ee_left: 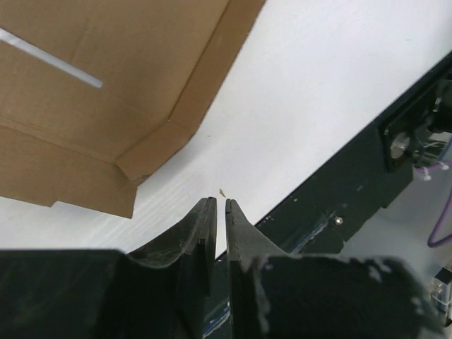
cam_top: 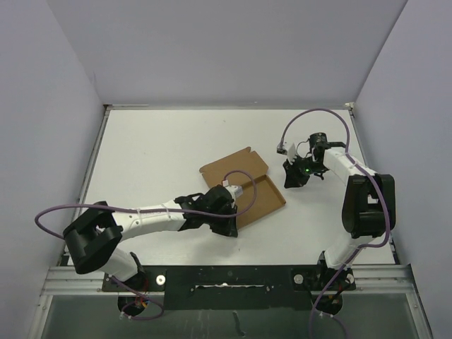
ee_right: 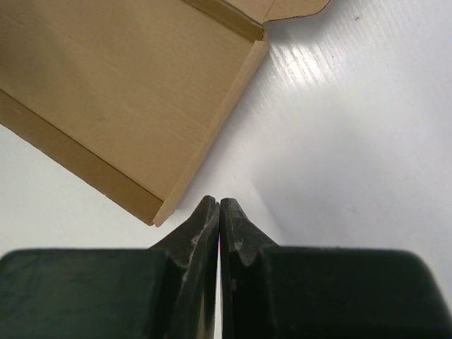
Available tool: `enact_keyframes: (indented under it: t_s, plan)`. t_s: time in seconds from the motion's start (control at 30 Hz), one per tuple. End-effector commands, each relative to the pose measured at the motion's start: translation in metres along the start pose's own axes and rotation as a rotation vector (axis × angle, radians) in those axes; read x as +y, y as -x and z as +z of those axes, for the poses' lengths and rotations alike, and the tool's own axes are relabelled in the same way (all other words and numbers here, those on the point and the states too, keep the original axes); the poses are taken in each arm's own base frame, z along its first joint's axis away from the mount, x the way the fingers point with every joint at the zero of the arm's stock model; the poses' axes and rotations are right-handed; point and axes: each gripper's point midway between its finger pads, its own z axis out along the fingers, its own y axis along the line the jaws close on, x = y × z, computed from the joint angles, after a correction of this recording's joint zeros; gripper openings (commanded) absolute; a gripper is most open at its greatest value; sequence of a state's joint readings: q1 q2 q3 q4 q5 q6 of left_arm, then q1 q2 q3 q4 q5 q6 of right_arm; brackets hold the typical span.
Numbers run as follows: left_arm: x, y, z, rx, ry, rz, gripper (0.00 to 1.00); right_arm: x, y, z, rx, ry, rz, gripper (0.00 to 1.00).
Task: Fold the paper box
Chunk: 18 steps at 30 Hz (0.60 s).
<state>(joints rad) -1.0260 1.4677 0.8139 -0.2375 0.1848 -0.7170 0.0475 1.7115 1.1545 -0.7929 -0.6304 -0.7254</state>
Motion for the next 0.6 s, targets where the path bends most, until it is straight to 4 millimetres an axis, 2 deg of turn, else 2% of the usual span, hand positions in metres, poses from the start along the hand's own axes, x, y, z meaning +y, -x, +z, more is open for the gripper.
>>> enact_keyframes:
  t_s: [0.0, 0.13, 0.3, 0.57]
  plan:
    - [0.001, 0.013, 0.012, -0.028, 0.030, 0.021, 0.10, -0.001, 0.004, 0.004, -0.006, -0.006, -0.016, 0.00]
    - [0.015, 0.014, 0.024, -0.025, 0.070, 0.012, 0.09, 0.000, 0.003, 0.005, -0.005, 0.001, -0.015, 0.01]
    - [0.026, 0.031, 0.026, -0.067, 0.115, 0.016, 0.09, 0.006, 0.004, 0.009, -0.002, 0.032, -0.026, 0.01]
    - [0.032, 0.046, 0.028, -0.093, 0.147, 0.026, 0.09, 0.014, 0.002, 0.017, 0.026, 0.068, -0.047, 0.01]
